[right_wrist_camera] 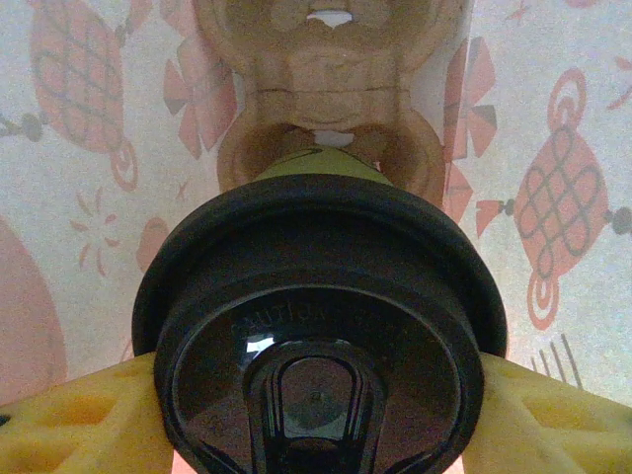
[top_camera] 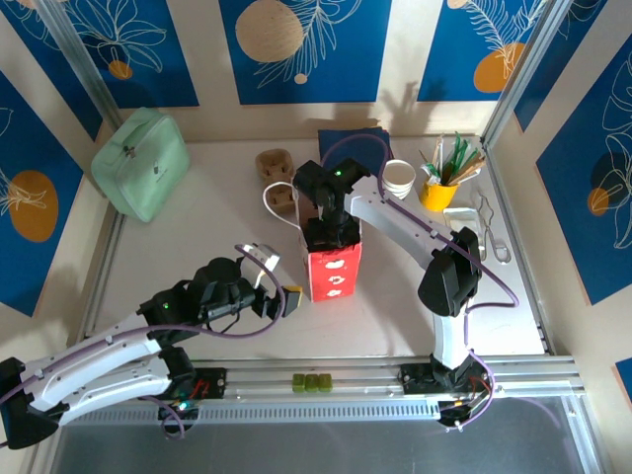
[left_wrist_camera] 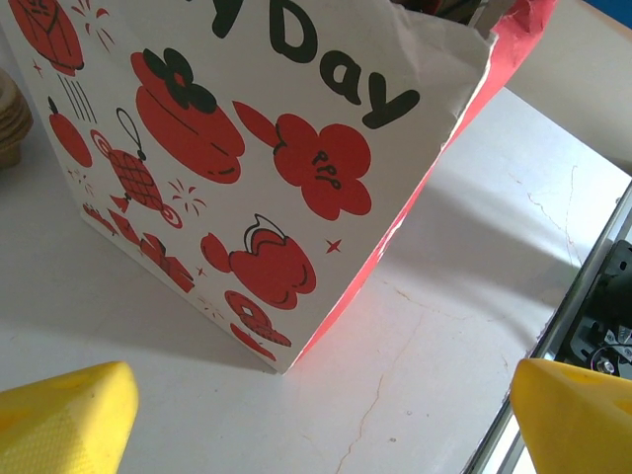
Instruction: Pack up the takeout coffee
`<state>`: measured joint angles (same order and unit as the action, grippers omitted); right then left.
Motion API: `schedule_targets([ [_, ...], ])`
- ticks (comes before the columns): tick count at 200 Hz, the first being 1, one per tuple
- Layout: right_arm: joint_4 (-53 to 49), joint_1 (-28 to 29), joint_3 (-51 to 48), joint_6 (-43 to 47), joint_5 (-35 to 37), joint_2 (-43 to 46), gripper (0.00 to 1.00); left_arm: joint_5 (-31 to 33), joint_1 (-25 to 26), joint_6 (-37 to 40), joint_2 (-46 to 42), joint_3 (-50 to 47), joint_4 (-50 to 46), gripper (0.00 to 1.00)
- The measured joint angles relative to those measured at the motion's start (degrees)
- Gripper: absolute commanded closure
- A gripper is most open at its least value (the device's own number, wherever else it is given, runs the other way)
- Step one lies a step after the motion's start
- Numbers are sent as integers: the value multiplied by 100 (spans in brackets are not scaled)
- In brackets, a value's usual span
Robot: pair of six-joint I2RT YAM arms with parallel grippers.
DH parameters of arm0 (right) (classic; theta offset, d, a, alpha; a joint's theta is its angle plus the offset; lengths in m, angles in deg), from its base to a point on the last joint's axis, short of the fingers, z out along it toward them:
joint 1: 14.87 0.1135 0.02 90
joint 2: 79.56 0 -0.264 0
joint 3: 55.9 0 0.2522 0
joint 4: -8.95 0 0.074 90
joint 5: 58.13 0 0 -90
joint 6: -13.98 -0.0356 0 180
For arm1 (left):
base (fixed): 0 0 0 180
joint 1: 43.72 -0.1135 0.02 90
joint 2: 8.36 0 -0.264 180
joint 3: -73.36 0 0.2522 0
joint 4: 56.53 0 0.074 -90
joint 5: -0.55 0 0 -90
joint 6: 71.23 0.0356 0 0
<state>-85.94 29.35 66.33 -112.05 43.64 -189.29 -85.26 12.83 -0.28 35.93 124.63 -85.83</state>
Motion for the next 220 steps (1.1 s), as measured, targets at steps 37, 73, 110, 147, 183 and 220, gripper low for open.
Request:
schedule_targets([
  [37, -4, 0, 0, 2, 0, -35, 36, 0, 0, -13, 0, -4, 0, 3],
  [73, -9, 0, 0, 2, 0, -42, 36, 0, 0, -15, -17, -20, 0, 3],
  [110, -11, 0, 0, 2, 2, -42, 37, 2, 0, -15, -74, -68, 0, 3],
  [147, -15, 0, 0, 2, 2, -42, 37, 2, 0, -15, -72, -74, 2, 3],
  [183, -61, 0, 13, 0, 2, -44, 37, 2, 0, -15, -72, -74, 2, 3],
  [220, -74, 0, 72, 2, 2, -44, 37, 4, 0, -15, -72, -74, 2, 3],
])
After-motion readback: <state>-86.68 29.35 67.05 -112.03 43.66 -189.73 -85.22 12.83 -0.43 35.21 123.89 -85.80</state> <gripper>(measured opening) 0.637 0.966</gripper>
